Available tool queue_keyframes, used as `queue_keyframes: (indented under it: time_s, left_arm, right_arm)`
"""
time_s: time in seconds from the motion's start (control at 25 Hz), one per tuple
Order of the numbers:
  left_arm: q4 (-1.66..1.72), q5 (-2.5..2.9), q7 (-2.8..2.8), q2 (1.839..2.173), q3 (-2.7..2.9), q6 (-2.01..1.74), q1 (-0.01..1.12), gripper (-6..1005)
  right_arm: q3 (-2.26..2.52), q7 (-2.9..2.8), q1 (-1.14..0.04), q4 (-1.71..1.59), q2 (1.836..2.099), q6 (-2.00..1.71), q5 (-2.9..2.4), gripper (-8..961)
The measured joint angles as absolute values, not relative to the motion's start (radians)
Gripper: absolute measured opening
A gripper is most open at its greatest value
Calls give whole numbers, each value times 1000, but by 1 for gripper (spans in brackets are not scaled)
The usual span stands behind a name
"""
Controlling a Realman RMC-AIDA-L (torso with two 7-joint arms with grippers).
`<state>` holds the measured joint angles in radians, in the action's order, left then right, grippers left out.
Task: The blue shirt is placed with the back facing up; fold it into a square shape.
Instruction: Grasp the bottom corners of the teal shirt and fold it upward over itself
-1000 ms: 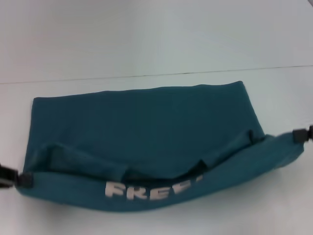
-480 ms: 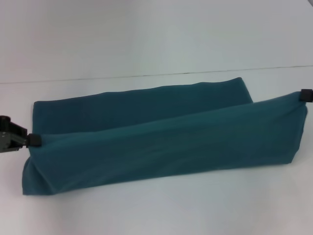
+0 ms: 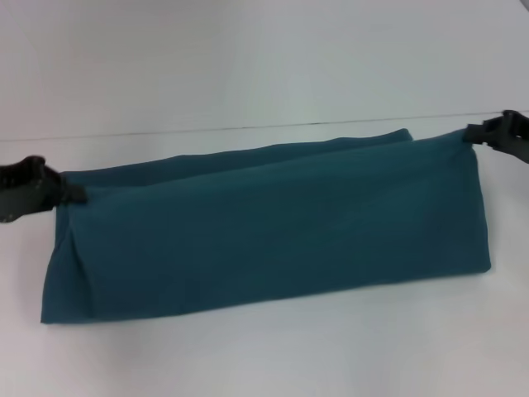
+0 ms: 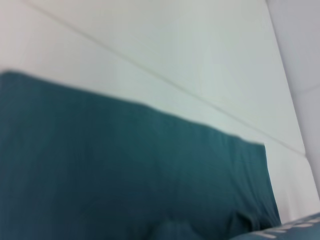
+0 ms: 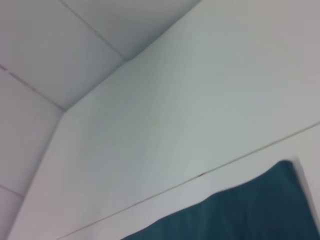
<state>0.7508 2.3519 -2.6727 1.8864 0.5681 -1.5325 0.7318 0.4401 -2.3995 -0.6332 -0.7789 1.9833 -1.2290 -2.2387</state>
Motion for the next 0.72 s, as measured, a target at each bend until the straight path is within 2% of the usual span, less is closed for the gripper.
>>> queue_keyframes:
  time_s: [0.2, 0.6, 0.72]
  left_arm:
    - [709, 2348, -2669, 1893, 568, -1422, 755, 38]
    - [638, 2352, -2659, 1935, 574, -1163, 766, 40]
    - [631, 2352, -2644, 1952, 578, -1109, 767, 41]
  right_arm:
    - [538, -2400, -673, -714, 1998, -1052, -2239, 21]
    - [679, -2399, -721, -677, 2049, -768, -2236, 21]
    - [687, -2399, -732, -655, 2053, -728, -2237, 21]
